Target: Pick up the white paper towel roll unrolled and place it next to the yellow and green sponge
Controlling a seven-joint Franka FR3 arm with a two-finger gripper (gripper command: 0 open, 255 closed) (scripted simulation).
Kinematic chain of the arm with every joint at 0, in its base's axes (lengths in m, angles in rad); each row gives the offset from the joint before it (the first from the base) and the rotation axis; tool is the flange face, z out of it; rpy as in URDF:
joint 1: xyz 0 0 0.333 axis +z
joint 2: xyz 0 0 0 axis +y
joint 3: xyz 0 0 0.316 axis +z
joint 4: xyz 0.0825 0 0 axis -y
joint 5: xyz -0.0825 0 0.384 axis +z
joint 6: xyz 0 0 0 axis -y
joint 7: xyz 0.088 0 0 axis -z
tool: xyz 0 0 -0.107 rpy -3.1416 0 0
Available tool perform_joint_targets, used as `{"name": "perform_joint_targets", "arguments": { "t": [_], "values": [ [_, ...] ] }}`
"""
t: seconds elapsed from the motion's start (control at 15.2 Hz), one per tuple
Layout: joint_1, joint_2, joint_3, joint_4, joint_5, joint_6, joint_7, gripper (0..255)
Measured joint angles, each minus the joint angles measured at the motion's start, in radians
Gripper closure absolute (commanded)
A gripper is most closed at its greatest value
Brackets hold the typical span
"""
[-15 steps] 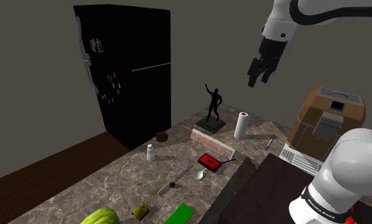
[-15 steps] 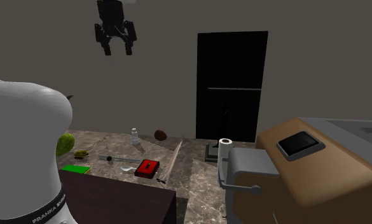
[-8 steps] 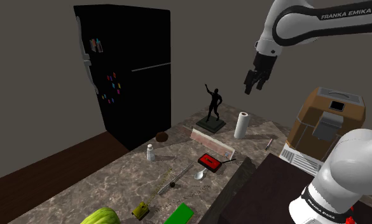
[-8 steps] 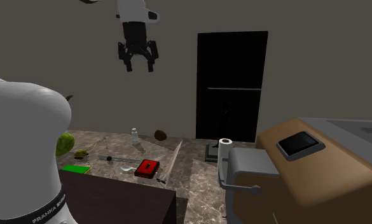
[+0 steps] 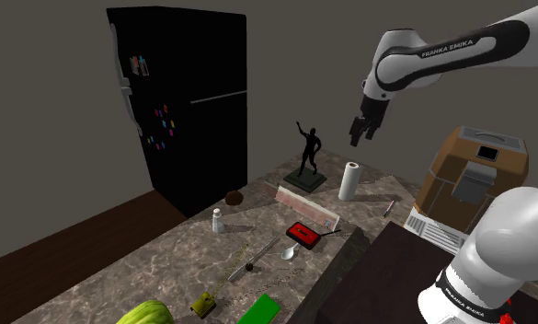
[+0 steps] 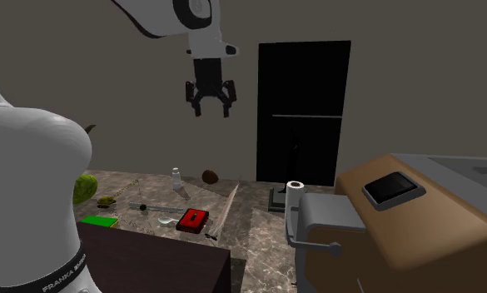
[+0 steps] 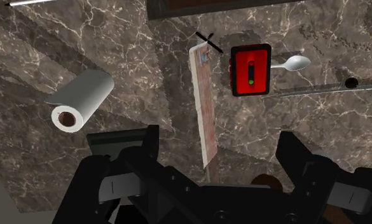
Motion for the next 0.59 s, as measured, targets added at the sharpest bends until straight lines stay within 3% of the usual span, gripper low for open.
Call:
{"name": "perform_joint_targets", "arguments": {
  "t": [0.59],
  "values": [
    [-0.019,0.307,-0.123,0.098,0.045,0.197,-0.178,0]
  ]
}}
